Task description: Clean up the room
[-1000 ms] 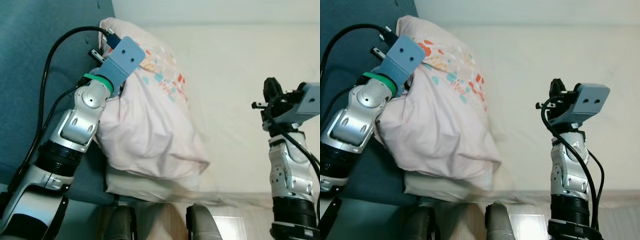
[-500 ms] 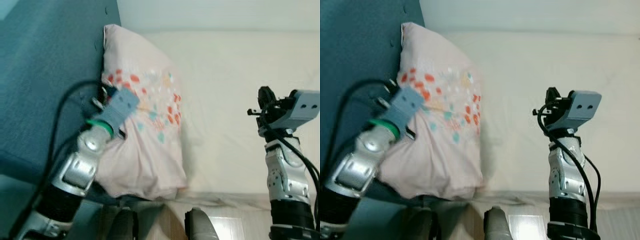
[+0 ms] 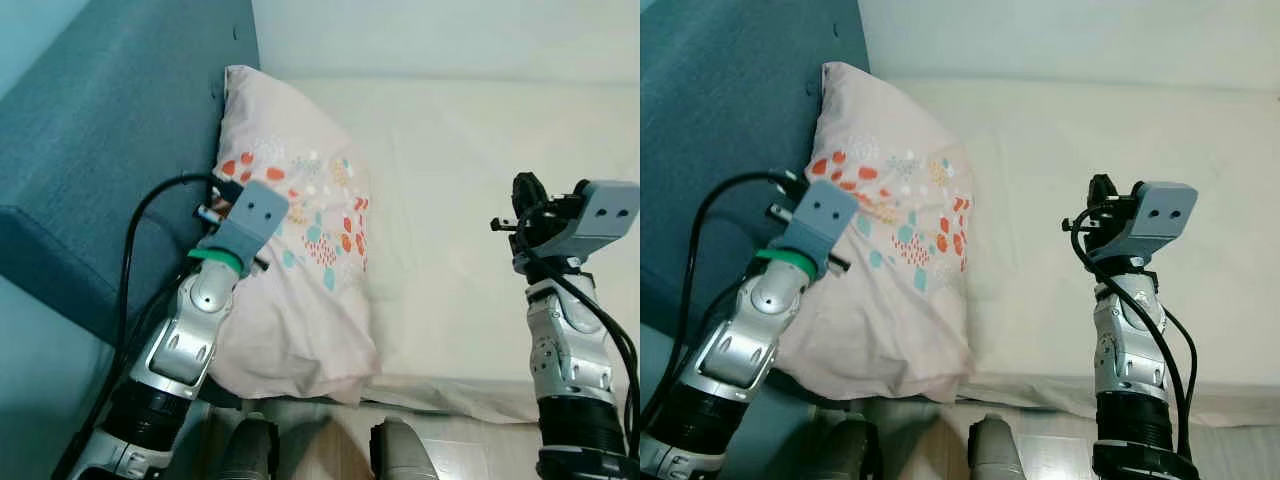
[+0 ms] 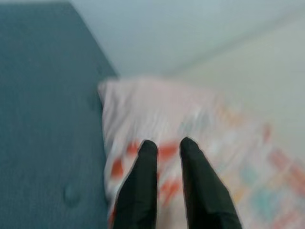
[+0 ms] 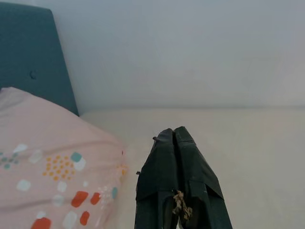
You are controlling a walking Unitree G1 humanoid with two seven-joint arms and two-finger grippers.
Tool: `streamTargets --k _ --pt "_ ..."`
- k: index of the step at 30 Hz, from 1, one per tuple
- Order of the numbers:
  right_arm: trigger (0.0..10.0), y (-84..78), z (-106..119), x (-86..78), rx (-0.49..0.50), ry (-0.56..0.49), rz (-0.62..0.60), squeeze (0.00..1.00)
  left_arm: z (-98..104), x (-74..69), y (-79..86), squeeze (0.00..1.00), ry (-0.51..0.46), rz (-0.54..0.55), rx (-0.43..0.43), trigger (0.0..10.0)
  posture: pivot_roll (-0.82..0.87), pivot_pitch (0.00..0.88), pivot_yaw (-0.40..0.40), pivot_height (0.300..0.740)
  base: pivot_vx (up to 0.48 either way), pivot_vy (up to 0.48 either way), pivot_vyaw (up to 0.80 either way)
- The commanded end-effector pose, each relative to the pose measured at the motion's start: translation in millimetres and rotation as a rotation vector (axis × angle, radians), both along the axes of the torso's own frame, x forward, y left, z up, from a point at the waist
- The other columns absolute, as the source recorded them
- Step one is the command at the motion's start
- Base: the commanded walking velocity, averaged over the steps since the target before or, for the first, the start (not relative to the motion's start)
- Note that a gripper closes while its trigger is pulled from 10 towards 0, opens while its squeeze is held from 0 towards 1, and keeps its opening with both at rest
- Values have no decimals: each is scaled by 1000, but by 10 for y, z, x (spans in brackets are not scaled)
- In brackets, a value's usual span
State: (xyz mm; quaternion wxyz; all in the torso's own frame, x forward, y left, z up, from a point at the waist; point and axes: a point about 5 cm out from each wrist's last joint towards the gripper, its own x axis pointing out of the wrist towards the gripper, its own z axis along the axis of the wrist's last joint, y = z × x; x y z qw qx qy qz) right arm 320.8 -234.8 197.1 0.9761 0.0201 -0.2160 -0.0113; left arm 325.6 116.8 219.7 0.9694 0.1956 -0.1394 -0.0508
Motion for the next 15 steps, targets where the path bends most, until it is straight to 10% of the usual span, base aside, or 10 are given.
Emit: streamTargets --k 1,4,5,10,15 --pt "10000 11 -43 -2 16 2 8 0 48 -26 -7 1000 -28 -40 -52 10000 28 120 49 661 0 0 0" --pt "10000 21 -47 -1 16 1 11 0 119 -62 -45 1000 -69 -86 -60 10000 30 119 49 661 0 0 0" --pt "10000 30 -51 1 15 2 14 0 192 -98 -64 0 -99 -124 -89 10000 32 118 49 661 0 0 0" --pt "10000 42 -70 3 18 6 21 0 362 -193 -105 0 -125 -230 -183 10000 37 118 49 661 0 0 0" --pt "10000 242 -219 -38 59 48 56 0 102 -317 -159 0 42 -305 -300 10000 35 116 56 661 0 0 0"
